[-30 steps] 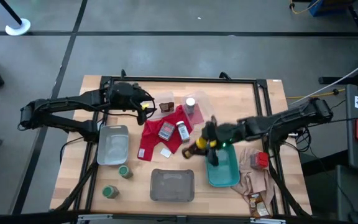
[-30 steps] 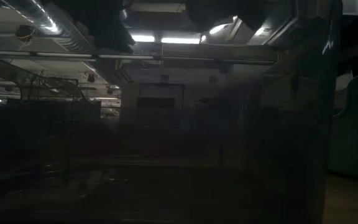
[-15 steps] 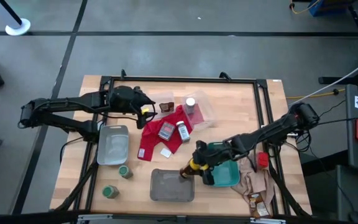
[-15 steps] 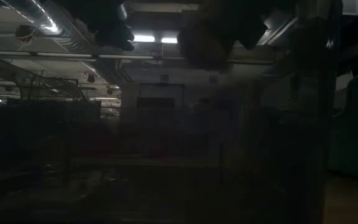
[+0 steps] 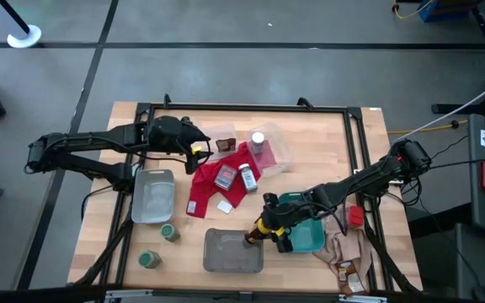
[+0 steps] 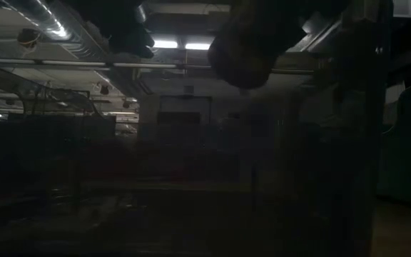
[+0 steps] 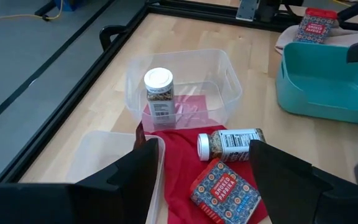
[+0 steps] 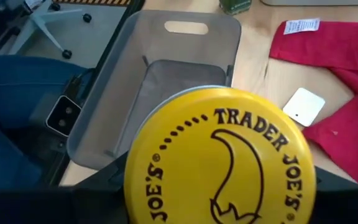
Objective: Sort spices by type
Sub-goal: Put the yellow seasoning bottle into the black transparent bin
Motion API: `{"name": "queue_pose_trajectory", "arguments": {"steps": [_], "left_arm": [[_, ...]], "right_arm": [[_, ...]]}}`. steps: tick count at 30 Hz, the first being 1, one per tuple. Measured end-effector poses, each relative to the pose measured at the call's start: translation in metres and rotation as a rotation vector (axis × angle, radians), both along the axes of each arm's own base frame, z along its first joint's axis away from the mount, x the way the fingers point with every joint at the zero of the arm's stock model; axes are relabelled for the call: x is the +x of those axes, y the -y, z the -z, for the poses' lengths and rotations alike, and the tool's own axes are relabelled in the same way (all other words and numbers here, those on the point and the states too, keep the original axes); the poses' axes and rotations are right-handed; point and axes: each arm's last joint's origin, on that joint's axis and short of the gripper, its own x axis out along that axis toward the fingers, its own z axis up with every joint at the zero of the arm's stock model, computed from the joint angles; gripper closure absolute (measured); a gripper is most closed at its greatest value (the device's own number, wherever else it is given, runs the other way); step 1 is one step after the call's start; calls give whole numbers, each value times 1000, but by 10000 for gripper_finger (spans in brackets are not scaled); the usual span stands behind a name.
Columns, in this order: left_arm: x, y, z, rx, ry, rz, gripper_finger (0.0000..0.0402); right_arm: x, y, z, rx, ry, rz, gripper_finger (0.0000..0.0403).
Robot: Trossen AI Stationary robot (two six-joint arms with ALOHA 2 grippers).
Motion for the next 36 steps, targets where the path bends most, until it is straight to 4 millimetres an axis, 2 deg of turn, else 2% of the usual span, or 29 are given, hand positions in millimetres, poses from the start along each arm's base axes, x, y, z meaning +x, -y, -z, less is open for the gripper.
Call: {"name": "queue_pose_trajectory", "arguments": {"steps": [9,17,36], "left_arm": [[0,0,0,-8,2,-5,167],[0,0,0,-9,3,-6,167],[0,0,0,-10,4,-6,167]], "right_arm": [[13,-7,19,-23,8,-110,182],[24,-13,26,-76,5,-190,182],[19,-10,29,-170,-104,-205,182]]}}
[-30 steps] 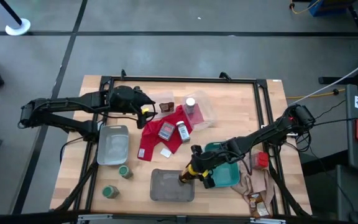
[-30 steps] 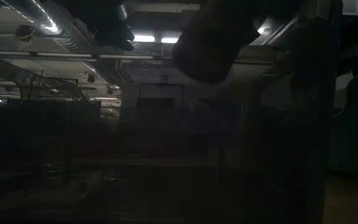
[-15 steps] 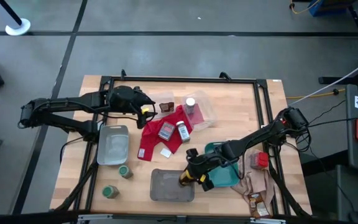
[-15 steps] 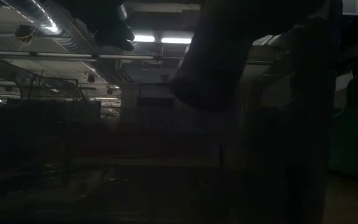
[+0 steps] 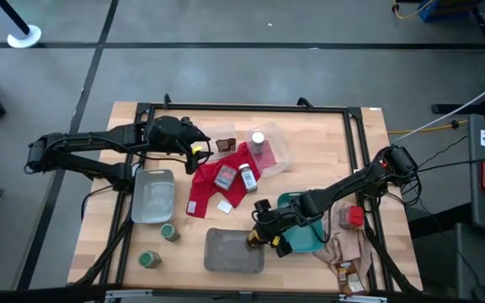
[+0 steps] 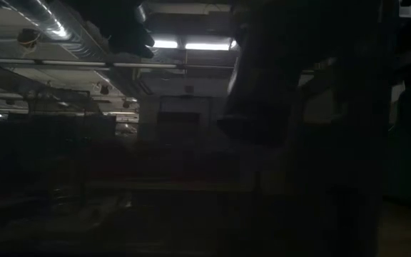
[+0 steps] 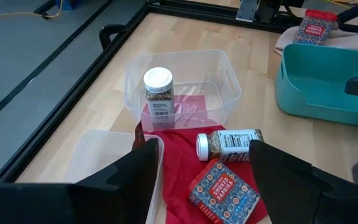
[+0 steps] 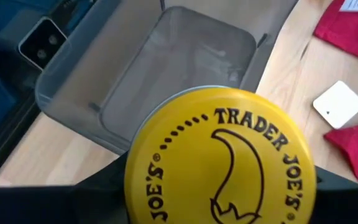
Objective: Sort spices by type
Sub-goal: Put the yellow seasoning bottle into the black transparent bin
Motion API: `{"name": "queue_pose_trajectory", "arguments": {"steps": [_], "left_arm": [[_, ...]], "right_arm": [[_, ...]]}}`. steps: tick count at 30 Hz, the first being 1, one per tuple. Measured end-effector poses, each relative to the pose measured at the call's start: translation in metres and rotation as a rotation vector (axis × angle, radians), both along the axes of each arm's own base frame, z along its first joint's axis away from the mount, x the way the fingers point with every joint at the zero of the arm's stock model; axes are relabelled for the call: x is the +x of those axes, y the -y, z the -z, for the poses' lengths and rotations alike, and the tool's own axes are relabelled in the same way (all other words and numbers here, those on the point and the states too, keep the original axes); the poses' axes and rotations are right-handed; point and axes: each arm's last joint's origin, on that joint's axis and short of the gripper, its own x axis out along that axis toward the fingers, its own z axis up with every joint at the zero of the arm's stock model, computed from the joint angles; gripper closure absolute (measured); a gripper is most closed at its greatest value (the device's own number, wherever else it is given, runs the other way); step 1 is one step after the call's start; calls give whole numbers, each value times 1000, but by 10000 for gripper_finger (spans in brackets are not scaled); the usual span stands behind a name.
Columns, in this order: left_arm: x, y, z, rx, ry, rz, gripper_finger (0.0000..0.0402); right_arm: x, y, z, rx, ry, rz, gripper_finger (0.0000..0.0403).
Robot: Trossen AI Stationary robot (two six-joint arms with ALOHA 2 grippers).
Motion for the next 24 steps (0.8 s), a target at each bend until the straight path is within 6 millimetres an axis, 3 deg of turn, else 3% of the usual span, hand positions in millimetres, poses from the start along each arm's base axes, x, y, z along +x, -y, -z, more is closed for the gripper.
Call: {"name": "queue_pose_trajectory", "arguments": {"steps": [24], "left_arm": [[0,0,0,0,0,0,167]], "right_arm": [[-7,4,6,-66,-85,24,177]]}}
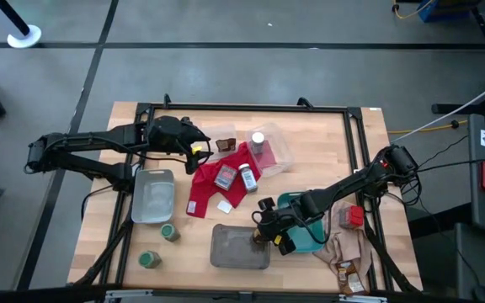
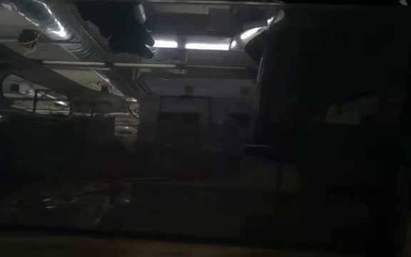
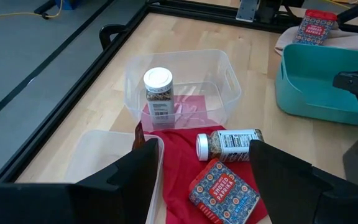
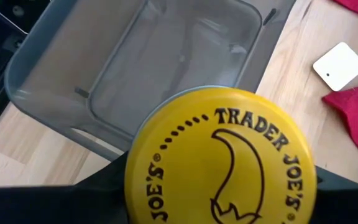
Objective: Sort spices by type
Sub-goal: Put the yellow seasoning bottle into the black transparent bin, then put the top green seasoning bottle into the gray bin
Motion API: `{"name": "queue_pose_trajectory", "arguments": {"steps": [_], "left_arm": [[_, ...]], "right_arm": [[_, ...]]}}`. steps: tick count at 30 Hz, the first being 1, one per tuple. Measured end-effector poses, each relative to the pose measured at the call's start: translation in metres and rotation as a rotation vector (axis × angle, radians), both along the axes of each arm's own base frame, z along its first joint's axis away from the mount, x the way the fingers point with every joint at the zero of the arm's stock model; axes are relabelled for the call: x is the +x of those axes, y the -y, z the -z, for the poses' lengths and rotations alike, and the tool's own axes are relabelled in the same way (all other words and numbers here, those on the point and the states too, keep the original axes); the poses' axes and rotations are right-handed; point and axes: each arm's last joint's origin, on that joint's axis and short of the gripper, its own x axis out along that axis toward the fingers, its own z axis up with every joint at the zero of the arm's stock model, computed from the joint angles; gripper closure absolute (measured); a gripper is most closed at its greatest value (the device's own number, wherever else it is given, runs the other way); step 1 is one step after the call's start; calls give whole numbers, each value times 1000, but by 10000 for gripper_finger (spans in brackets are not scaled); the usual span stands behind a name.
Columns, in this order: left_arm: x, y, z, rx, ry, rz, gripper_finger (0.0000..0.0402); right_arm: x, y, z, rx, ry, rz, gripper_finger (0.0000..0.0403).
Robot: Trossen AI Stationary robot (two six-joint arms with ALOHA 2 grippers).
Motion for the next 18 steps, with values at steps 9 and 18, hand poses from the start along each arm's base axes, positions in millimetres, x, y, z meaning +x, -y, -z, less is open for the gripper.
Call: {"name": "queue_pose_trajectory", "arguments": {"steps": [9,18], "left_arm": [[0,0,0,0,0,0,167],[0,0,0,0,0,0,167]], "right_arm": [[0,0,0,-2,0,1,136],[0,0,0,-3,0,2,133]]}}
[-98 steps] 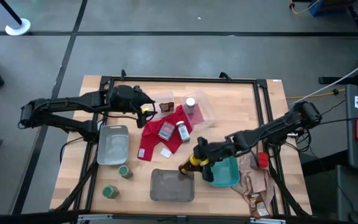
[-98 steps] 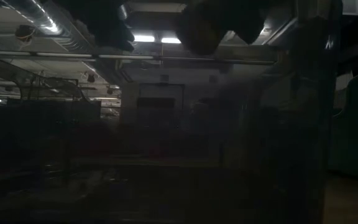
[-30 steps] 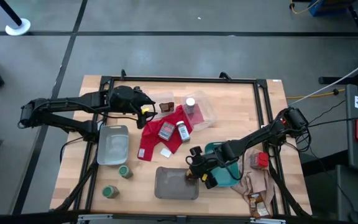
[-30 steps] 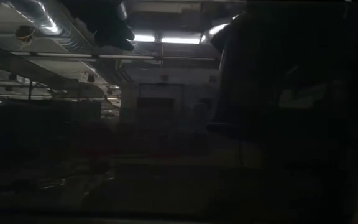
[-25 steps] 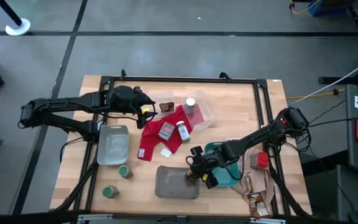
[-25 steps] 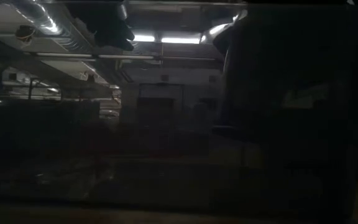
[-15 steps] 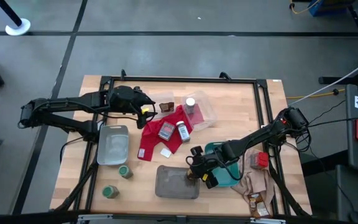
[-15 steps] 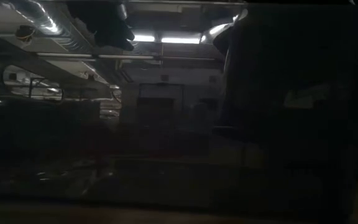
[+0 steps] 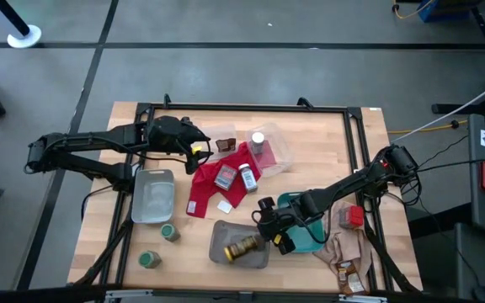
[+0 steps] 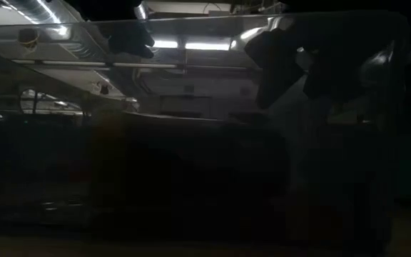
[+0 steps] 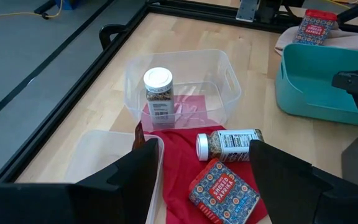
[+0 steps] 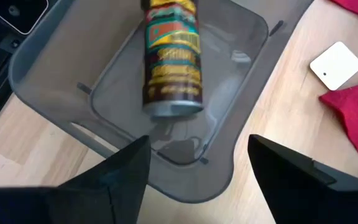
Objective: Sort spices by type
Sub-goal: Put the top green seasoning bottle into the gray bin
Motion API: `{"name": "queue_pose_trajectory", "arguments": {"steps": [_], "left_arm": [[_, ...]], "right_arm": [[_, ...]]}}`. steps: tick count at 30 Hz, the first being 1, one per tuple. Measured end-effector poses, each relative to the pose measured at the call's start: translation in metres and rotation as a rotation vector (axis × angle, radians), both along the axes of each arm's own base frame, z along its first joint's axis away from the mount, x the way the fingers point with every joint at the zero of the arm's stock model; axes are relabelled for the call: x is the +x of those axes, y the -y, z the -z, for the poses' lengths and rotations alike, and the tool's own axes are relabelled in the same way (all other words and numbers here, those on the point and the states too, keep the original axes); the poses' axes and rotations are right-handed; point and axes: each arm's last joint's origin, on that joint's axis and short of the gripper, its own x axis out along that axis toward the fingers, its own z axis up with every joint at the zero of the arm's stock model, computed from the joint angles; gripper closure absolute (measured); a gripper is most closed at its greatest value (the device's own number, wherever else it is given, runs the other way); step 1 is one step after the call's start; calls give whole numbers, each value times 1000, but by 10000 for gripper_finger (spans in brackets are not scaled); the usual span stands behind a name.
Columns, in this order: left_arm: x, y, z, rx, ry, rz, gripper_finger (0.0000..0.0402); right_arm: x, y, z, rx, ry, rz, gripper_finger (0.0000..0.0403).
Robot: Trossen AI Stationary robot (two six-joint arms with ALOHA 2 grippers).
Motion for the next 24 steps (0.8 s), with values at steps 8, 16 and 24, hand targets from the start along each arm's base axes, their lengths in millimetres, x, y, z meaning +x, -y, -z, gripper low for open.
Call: {"name": "queue_pose_trajectory", "arguments": {"steps": [8,16,24], "left_arm": [[0,0,0,0,0,0,167],[-1,0,-1,-13,8,-9,167],[-22,11,-24,-15,24,24,167]], "right_arm": [[0,0,0,0,0,0,132],[2,-1,-2,10,25,-1,132],[10,-4,-32,9,22,-1,132]]}}
